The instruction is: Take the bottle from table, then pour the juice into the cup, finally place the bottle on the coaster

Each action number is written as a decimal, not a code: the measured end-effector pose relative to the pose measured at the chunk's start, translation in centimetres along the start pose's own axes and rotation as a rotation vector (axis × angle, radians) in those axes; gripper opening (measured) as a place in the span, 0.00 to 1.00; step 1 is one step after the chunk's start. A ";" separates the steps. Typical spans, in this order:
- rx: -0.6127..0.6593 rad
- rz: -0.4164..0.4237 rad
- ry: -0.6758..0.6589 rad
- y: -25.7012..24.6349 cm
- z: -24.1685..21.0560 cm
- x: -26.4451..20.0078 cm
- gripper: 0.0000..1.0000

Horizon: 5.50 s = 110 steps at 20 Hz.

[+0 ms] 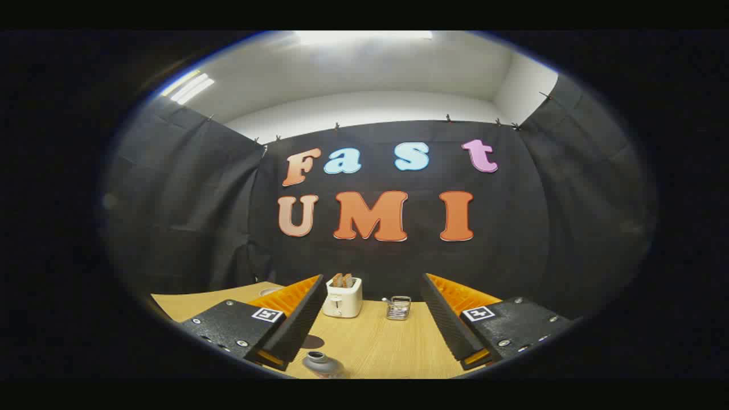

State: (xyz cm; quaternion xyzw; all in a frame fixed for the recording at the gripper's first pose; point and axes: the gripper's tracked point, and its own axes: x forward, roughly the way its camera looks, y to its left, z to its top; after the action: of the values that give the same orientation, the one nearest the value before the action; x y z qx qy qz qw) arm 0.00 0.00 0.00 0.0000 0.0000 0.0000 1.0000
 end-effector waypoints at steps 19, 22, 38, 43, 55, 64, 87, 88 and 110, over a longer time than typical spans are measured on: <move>0.023 0.060 0.048 2.8 -0.5 -0.9 0.98; 0.024 0.074 0.058 3.3 -1.6 -1.2 0.98; 0.044 0.212 0.154 7.8 -10.4 -4.2 0.98; 0.032 0.212 0.214 8.3 -14.5 -4.6 0.99; 0.077 0.170 0.386 7.7 -23.8 -4.5 0.99; 0.105 0.136 0.463 7.6 -27.9 -4.7 0.88; -0.465 0.070 0.303 11.2 -22.3 0.2 0.79; -0.508 0.069 0.287 11.5 -21.9 0.4 0.79; -1.208 0.099 0.077 20.1 -18.7 5.0 0.77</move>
State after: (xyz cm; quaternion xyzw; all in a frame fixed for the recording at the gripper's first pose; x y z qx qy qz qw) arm 4.97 20.14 -18.71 -0.5677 0.0359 0.0467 0.8212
